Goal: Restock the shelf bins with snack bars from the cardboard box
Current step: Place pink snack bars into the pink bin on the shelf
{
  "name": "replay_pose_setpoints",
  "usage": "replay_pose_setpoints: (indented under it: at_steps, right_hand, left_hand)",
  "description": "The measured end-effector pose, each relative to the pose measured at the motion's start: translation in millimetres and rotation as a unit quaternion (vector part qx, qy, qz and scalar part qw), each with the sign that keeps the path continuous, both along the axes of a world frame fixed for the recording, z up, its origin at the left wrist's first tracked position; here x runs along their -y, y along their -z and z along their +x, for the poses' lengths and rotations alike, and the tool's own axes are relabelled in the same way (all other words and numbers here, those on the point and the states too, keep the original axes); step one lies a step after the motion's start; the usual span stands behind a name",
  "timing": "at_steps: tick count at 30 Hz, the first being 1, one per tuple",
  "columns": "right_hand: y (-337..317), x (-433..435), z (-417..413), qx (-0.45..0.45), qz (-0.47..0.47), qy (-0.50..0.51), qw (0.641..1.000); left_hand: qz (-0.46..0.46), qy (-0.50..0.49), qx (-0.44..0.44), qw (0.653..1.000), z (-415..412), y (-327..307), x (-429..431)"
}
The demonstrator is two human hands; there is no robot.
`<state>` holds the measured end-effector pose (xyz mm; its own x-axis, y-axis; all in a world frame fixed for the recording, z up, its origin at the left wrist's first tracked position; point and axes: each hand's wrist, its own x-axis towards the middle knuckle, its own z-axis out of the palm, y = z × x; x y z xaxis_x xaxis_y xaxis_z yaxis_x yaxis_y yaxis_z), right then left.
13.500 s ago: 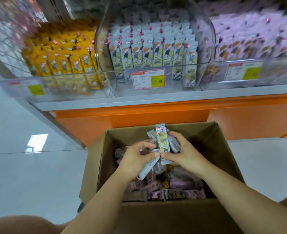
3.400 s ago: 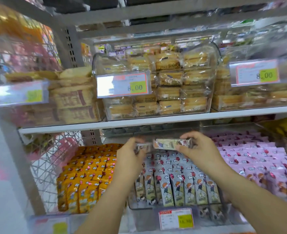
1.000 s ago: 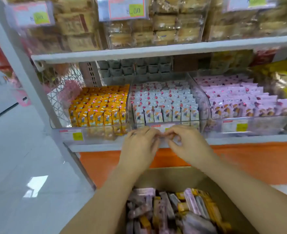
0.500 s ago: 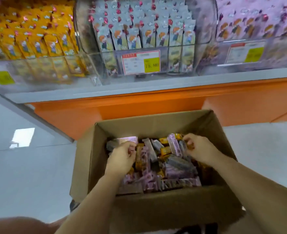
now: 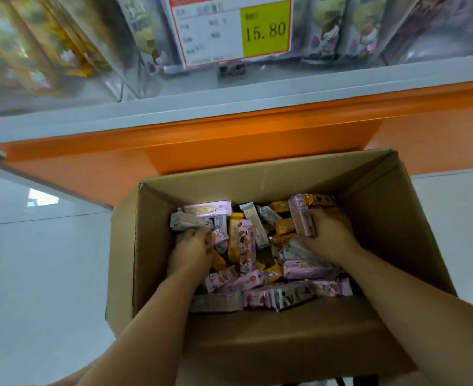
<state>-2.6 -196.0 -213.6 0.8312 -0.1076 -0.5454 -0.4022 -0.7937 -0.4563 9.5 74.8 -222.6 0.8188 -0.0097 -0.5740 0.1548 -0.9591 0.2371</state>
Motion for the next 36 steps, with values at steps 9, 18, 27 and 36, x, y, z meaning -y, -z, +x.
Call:
replay_pose_setpoints:
  at_steps: [9, 18, 27, 36]
  right_hand:
    - [-1.0, -9.0, 16.2, 0.008, -0.013, 0.068, 0.998]
    - [-16.5, -65.9, 16.9, 0.038, 0.107, 0.028, 0.993]
    - [5.6, -92.0, 23.0, -0.118, 0.294, 0.100, 0.943]
    - [12.8, -92.7, 18.1, -0.079, 0.274, 0.036, 0.958]
  left_hand:
    - [-0.002, 0.031, 0.069, 0.997, 4.2, -6.3, 11.2]
    - [0.025, 0.042, 0.070, 0.996, 22.4, -8.1, 19.9]
    - [0.023, 0.074, 0.030, 0.997, 46.8, -12.2, 5.7]
    - [0.010, 0.086, 0.019, 0.996, 39.7, -10.5, 3.6]
